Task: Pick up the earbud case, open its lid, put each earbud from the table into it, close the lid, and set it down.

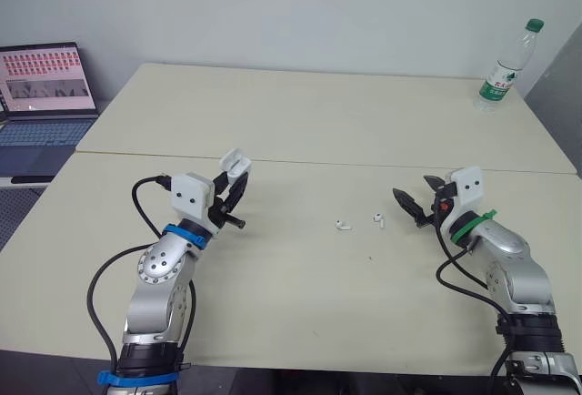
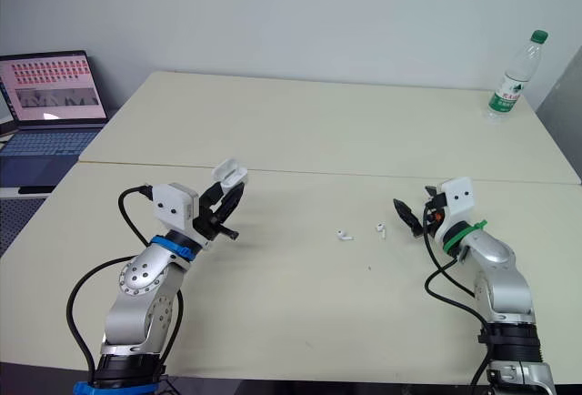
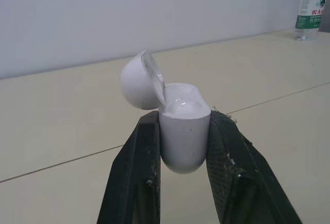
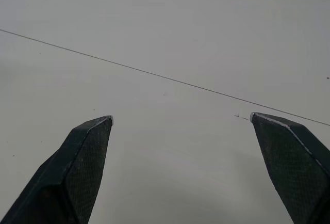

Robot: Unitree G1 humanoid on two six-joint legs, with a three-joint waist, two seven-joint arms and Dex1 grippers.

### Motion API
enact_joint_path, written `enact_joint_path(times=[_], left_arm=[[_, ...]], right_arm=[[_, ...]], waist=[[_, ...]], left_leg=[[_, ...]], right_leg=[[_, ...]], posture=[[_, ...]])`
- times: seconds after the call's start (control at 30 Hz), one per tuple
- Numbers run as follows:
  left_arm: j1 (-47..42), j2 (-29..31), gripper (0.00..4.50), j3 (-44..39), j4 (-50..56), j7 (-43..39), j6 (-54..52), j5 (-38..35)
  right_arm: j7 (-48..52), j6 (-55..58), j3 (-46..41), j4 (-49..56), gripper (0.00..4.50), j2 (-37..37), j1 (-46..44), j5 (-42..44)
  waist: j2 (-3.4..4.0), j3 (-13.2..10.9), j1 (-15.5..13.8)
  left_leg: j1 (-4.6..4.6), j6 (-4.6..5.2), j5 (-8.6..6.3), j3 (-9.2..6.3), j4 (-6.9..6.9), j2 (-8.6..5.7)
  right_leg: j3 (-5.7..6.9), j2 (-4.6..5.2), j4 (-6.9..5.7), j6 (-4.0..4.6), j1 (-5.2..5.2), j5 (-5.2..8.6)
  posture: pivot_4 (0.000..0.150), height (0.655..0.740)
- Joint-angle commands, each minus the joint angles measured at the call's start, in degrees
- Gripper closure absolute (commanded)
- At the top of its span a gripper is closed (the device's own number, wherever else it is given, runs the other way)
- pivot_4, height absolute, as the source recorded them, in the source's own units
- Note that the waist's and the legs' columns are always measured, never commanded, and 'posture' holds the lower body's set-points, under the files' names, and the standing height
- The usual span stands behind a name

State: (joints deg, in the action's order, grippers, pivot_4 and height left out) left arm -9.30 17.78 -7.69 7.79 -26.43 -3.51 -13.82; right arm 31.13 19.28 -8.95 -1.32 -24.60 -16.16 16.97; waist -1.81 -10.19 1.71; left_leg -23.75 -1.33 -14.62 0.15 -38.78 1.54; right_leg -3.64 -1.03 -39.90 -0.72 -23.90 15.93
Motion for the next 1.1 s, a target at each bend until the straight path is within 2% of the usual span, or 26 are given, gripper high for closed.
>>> enact_joint_path(times=[0.03, 0.7, 0.8, 0.97, 1.1], left_arm=[[-1.0, 0.32, 3.66, -0.06, 0.8, -0.22, 0.7, -0.65], [-1.35, 0.14, 3.66, 0.45, 0.42, -0.62, 0.62, -0.77], [-1.14, 0.06, 3.66, 0.62, 0.64, -0.62, 0.49, -0.78], [-0.96, 0.09, 3.66, 0.72, 0.61, -0.72, 0.44, -0.78], [-1.09, -0.21, 3.66, 1.12, 0.6, -0.52, 0.5, -0.61]], right_arm=[[-0.13, -1.24, -1.33, 1.3, 0.03, -0.81, 0.35, 0.24], [0.33, -1.55, -0.9, 3.01, 0.03, -1.46, 1.73, 0.0], [3.32, -1.36, 1.74, 6.18, 0.03, -2.82, 1.99, -0.24], [9.47, 7.58, 8.94, 13.71, 0.03, -4.48, 0.04, 3.27], [11.76, 9.87, 17.02, 12.96, 0.03, -5.12, -2.62, -0.38]], waist=[[0.0, 0.0, 0.0], [0.0, 0.0, 0.0], [0.0, 0.0, 0.0], [0.0, 0.0, 0.16], [0.0, 0.0, 0.08]], left_leg=[[0.0, 0.0, 0.0, 0.0, 0.0, 0.0], [0.0, 0.0, 0.0, 0.0, 0.0, 0.0], [0.0, 0.0, 0.0, 0.01, 0.0, 0.0], [0.01, 0.0, 0.0, -0.01, 0.01, 0.04], [0.02, 0.0, 0.0, -0.03, 0.01, 0.03]], right_leg=[[0.0, 0.0, 0.0, 0.0, 0.0, 0.0], [0.0, 0.0, 0.0, 0.0, 0.0, 0.0], [-0.01, 0.0, 0.0, 0.0, 0.0, 0.0], [0.0, -0.03, 0.0, 0.0, 0.0, 0.0], [0.01, -0.04, 0.01, -0.01, 0.0, 0.01]], posture=[[0.15, 0.74], [0.15, 0.74], [0.15, 0.74], [0.15, 0.74], [0.15, 0.74]])
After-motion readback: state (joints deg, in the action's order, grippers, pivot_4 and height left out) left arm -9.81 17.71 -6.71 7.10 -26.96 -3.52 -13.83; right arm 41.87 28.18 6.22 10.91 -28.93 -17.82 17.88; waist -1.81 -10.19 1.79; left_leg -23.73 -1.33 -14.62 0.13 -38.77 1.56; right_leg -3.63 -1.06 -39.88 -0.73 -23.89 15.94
